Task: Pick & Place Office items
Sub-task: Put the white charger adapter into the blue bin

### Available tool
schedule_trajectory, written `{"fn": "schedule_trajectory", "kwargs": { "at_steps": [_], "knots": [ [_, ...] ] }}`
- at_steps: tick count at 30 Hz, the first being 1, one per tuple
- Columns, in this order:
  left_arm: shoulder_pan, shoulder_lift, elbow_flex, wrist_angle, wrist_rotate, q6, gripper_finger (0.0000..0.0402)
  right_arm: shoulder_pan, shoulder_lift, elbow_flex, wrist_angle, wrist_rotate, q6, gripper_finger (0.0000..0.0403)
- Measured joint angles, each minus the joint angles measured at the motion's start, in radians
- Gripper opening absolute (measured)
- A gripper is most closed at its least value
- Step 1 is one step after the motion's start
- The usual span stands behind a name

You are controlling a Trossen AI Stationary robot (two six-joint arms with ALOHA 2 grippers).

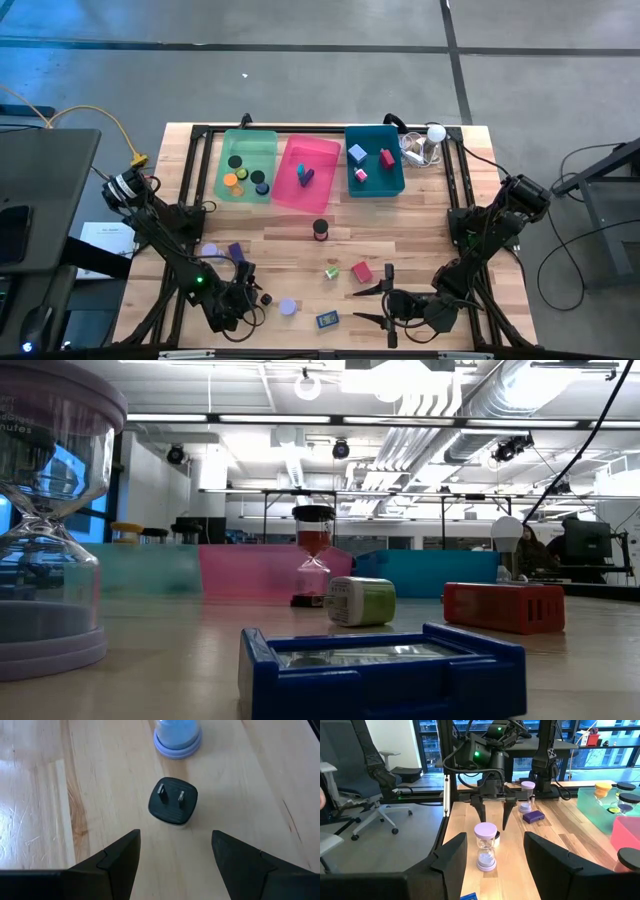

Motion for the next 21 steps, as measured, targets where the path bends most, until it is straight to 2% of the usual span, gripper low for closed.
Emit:
{"fn": "schedule_trajectory", "kwargs": {
  "at_steps": [11,17,21],
  "knots": [
    [0.000,0.000,0.000,-0.001,-0.002,0.024,0.0236,0.000,0.000,0.000,0.000,0.000,0.000,0.0185],
    [0.000,0.000,-0.008,0.016,-0.052,0.075,0.0236,0.000,0.000,0.000,0.000,0.000,0.000,0.0185],
    [0.000,0.000,-0.031,0.078,-0.055,0.077,0.0236,0.000,0.000,0.000,0.000,0.000,0.000,0.0185]
  ]
}}
